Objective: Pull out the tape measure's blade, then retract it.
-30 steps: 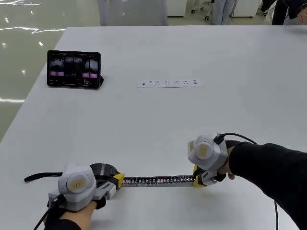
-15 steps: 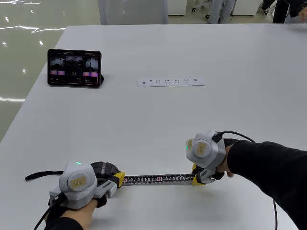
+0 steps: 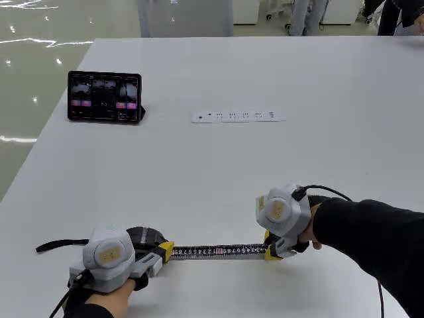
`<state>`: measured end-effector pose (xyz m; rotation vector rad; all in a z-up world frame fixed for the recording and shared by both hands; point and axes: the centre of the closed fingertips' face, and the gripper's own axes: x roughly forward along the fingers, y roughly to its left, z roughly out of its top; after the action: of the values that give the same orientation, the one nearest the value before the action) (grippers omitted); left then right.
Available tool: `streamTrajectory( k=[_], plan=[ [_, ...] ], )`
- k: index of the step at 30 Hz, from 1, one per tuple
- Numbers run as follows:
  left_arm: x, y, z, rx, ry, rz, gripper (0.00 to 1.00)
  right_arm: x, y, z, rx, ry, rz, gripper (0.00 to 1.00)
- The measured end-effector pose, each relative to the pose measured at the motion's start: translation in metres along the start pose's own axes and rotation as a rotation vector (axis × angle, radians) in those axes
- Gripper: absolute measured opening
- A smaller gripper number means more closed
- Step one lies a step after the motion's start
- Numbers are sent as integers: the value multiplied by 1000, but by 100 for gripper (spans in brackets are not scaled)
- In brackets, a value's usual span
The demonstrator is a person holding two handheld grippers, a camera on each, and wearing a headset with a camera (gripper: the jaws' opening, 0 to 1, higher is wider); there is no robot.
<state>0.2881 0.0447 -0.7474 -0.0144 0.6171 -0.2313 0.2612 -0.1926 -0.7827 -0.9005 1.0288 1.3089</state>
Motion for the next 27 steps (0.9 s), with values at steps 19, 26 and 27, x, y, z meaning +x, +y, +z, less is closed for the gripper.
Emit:
streamTrajectory(
  k=[19, 26, 27],
  plan=[
    [0, 0, 0, -3, 4, -2, 61, 2, 0, 7, -3, -7, 0, 11],
    [0, 0, 0, -4, 4, -2, 61, 3, 0, 10, 3, -6, 2, 11],
    [0, 0, 0, -4, 5, -2, 61, 3, 0, 11, 3, -7, 2, 11]
  ],
)
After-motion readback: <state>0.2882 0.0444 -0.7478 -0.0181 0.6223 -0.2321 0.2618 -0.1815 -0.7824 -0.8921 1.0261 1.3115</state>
